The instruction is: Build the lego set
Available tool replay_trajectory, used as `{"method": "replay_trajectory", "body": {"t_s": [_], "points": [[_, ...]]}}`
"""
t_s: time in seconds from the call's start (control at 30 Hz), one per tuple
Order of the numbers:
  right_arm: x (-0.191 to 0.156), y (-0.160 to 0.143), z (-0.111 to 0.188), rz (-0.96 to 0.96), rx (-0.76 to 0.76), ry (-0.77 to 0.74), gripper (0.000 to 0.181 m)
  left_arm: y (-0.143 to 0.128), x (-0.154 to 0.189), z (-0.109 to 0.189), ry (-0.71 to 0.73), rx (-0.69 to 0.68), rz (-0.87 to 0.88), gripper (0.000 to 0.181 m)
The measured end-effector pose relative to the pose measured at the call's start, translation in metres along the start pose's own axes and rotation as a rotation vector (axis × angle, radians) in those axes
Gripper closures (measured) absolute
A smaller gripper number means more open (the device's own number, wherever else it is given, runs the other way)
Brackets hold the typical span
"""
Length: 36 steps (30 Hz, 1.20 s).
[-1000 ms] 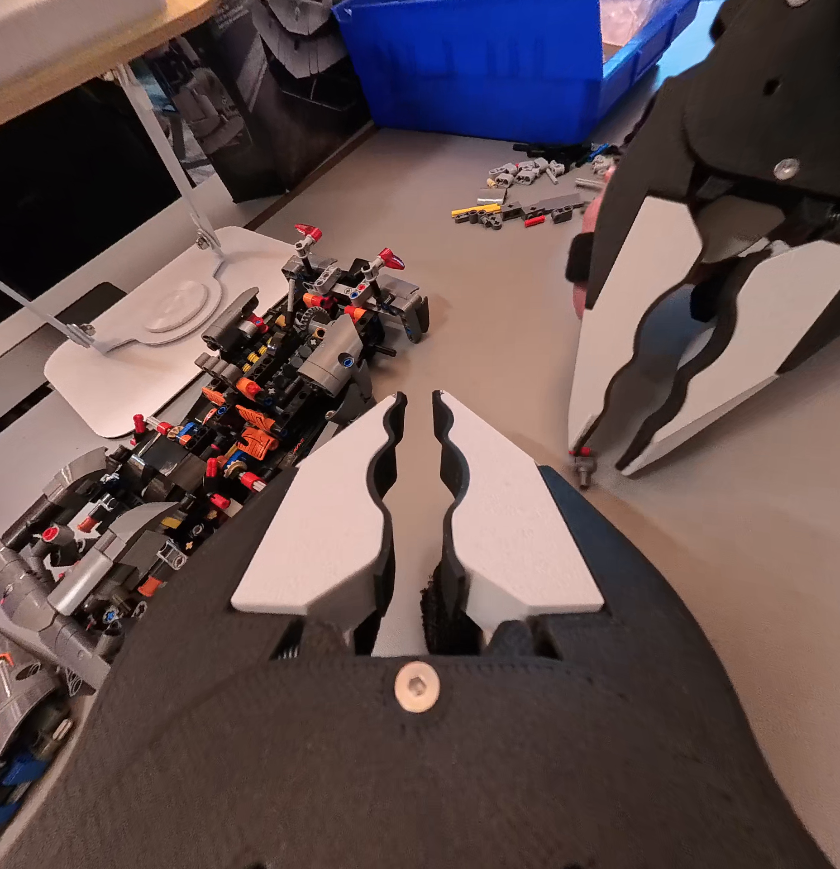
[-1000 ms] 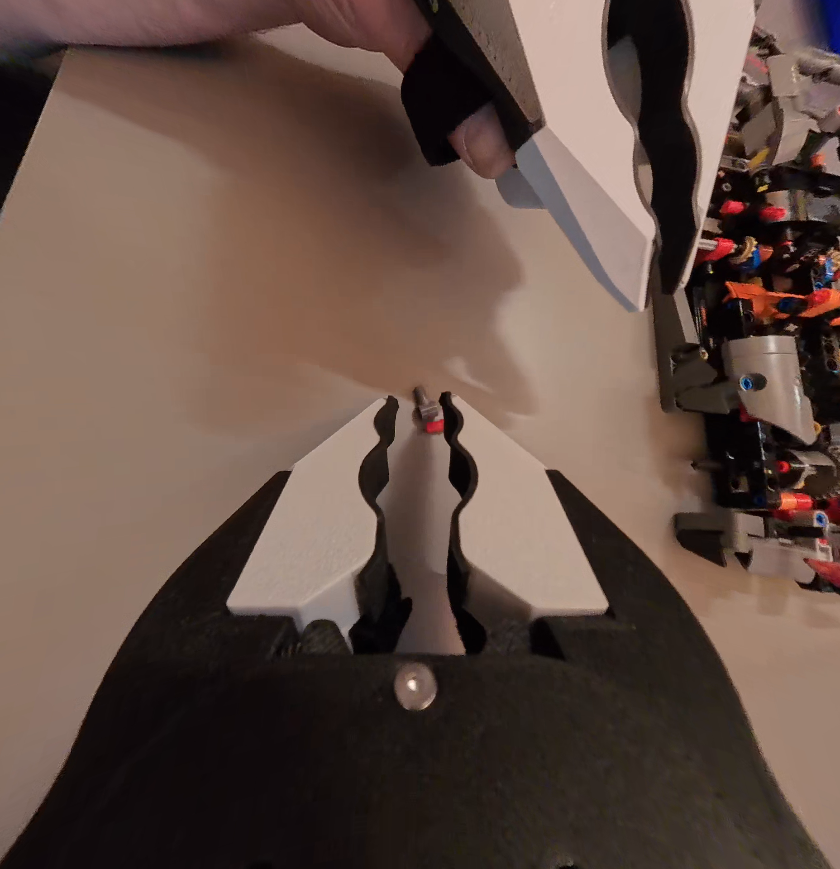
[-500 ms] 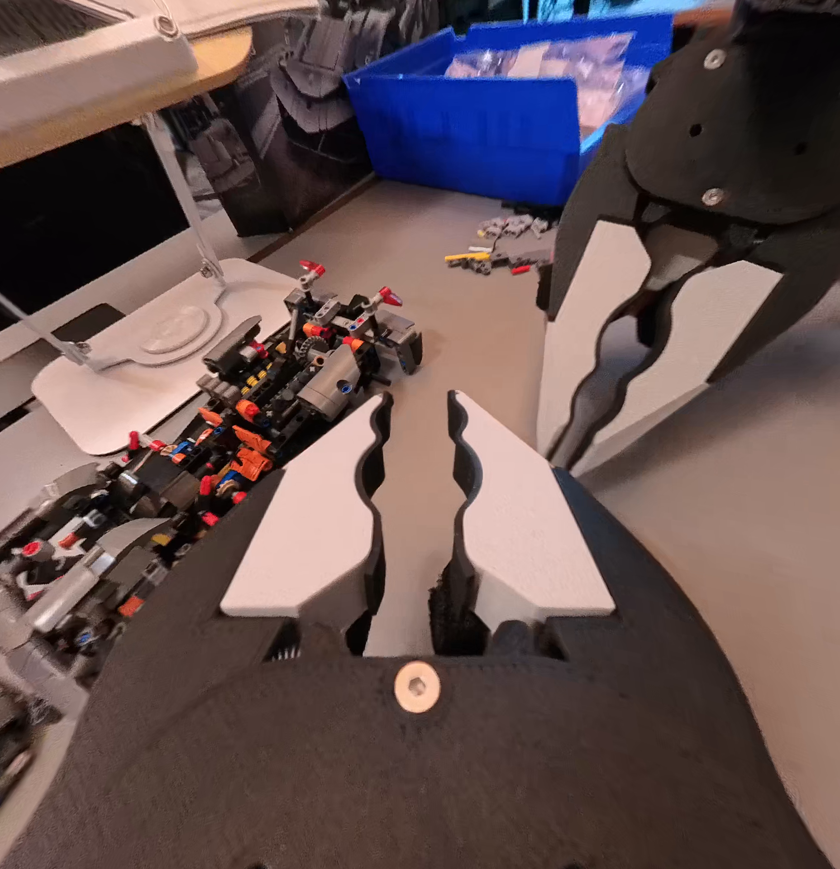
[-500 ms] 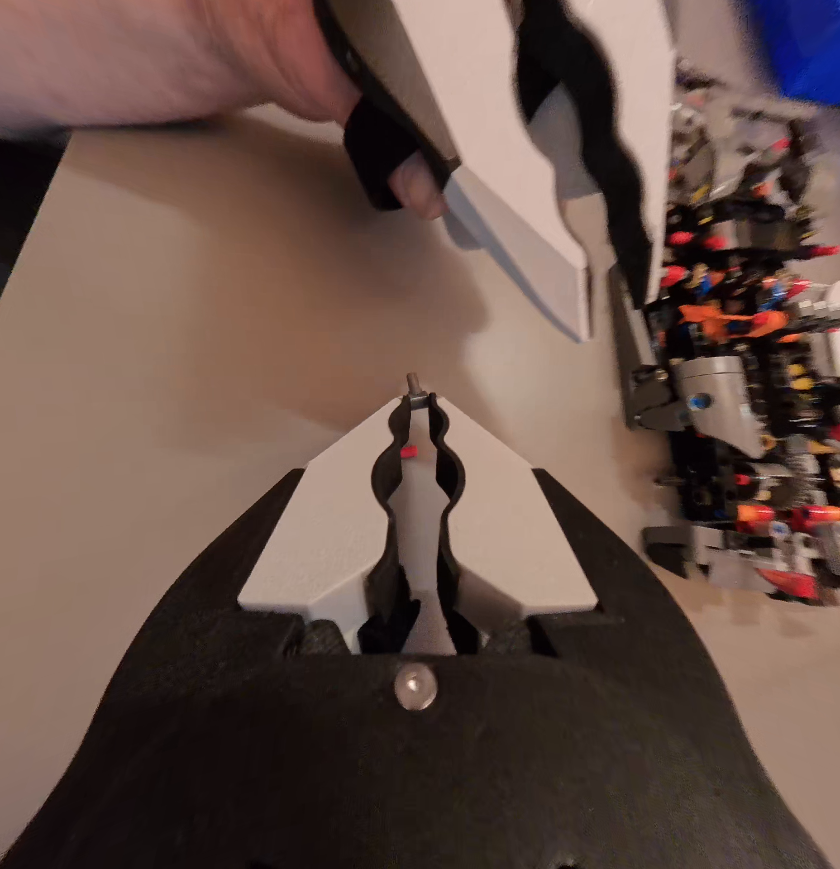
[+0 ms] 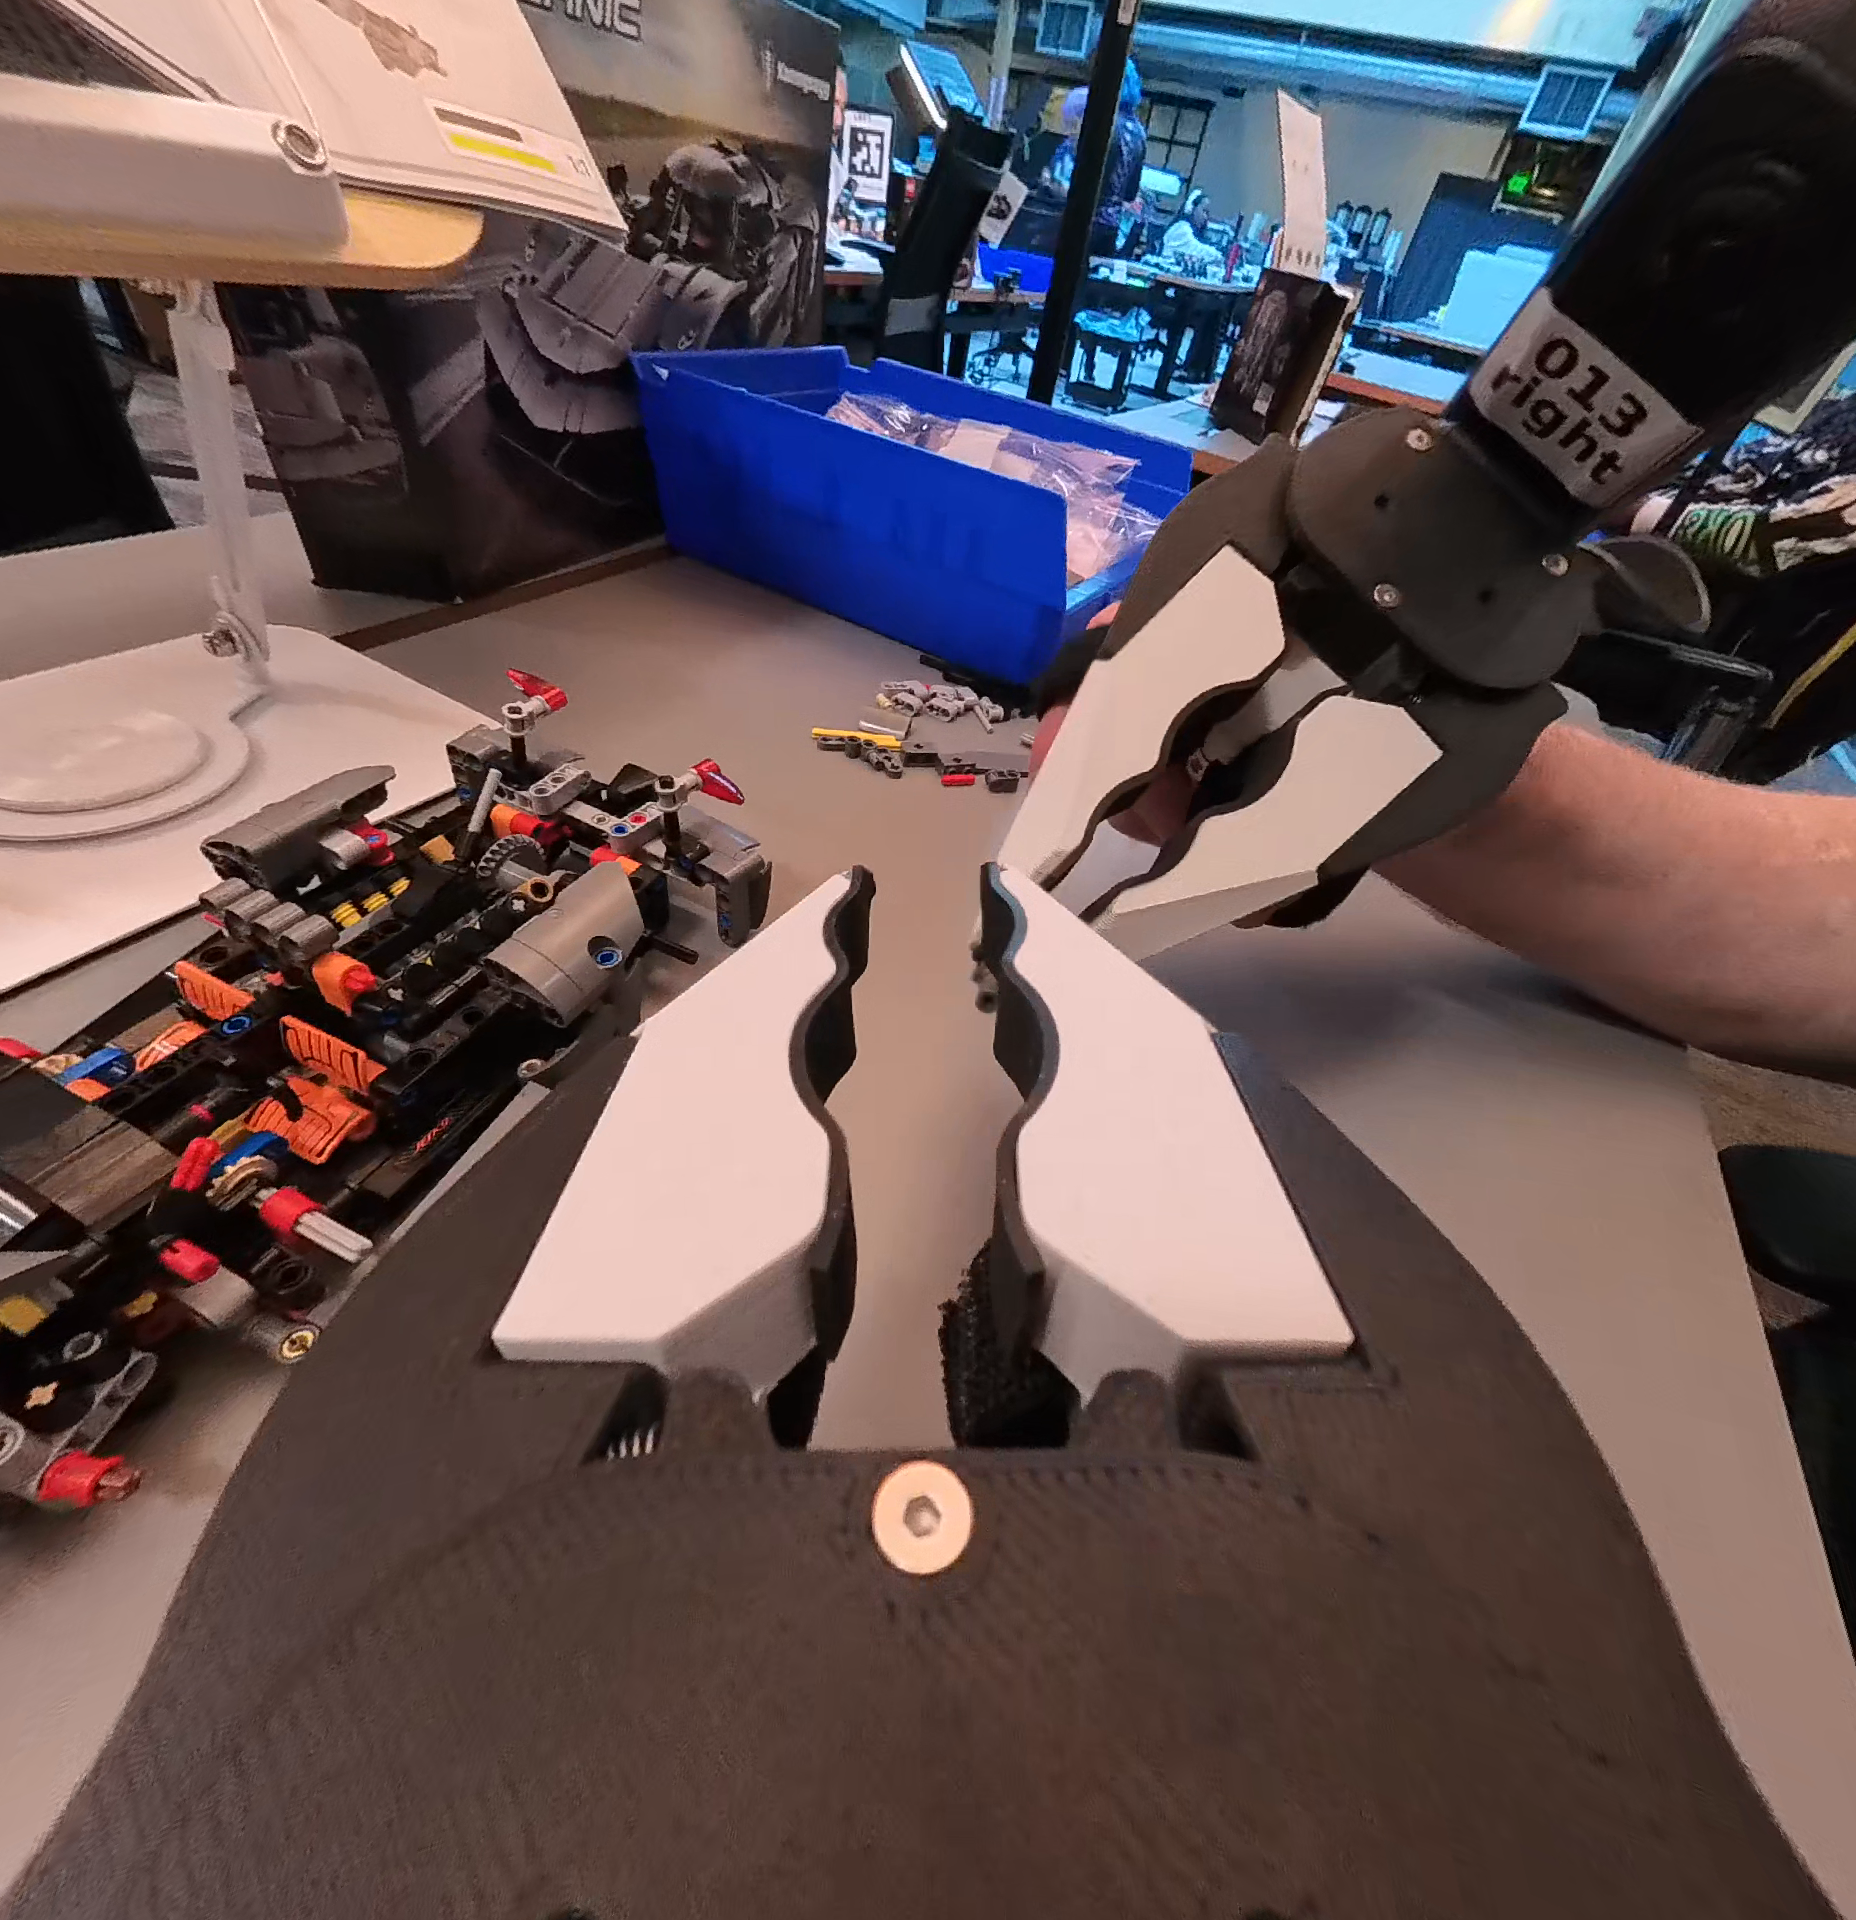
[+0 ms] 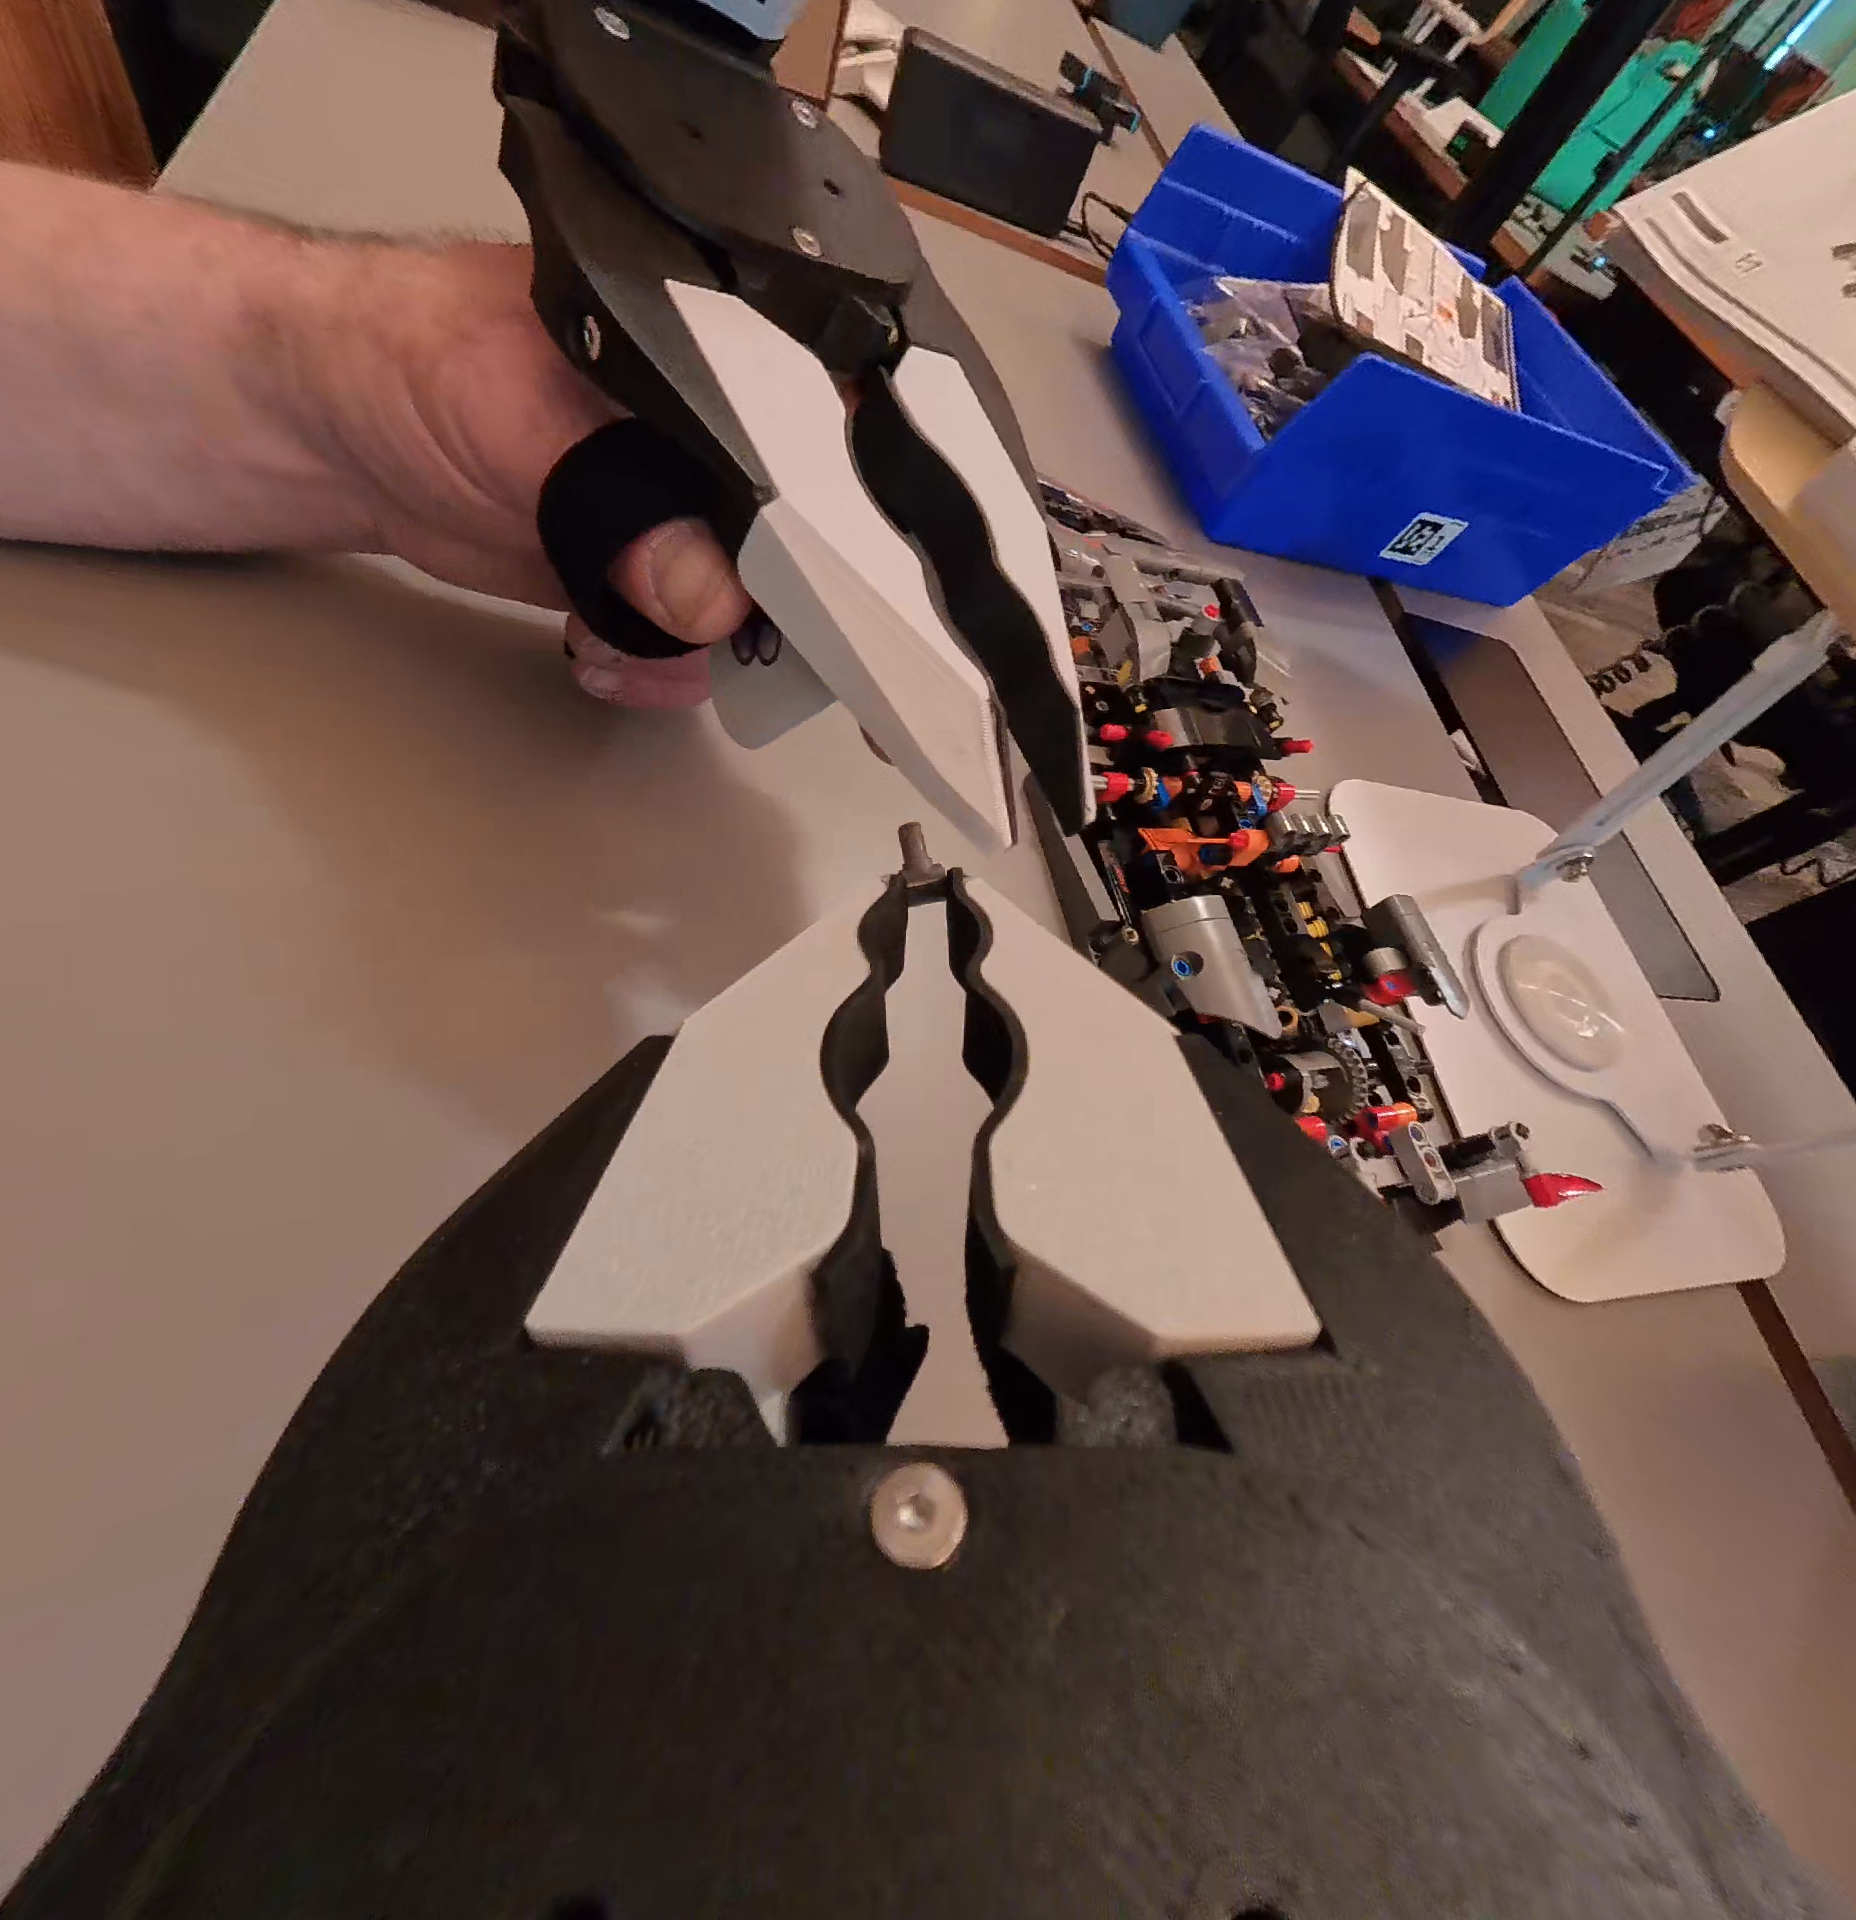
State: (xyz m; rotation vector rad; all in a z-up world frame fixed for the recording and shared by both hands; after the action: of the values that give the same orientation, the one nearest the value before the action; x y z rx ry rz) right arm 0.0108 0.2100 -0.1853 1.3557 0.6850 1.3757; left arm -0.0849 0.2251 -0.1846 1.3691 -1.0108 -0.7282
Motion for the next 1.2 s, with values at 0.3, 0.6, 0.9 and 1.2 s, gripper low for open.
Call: {"method": "replay_trajectory", "body": {"t_s": [0.3, 0.6, 0.9, 1.2], "points": [[0.004, 0.012, 0.01, 0.022, 0.053, 0.0, 0.175, 0.009, 0.003, 0.003, -0.083, 0.094, 0.13, 0.16], [0.007, 0.01, 0.01, -0.009, 0.084, -0.026, 0.175, 0.006, 0.012, 0.0, -0.118, 0.045, 0.028, 0.16], [0.009, 0.012, 0.015, 0.045, 0.098, -0.058, 0.175, 0.003, 0.007, 0.0, -0.14, 0.041, 0.139, 0.168], [0.007, 0.014, 0.017, 0.117, 0.105, -0.073, 0.175, 0.002, 0.011, -0.001, -0.196, 0.052, 0.194, 0.175]]}}
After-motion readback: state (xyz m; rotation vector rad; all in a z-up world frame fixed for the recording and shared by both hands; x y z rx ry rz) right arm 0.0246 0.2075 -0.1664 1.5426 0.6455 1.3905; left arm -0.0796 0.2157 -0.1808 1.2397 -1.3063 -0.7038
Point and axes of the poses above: each gripper's, where its closed fingertips meet, z back along the fingers, y out of its top, x = y × z across the jaws, the point moved 6 cm from there along z, back along the fingers, and after that the axes turned 15 degrees about x, right-handed, at the moved point
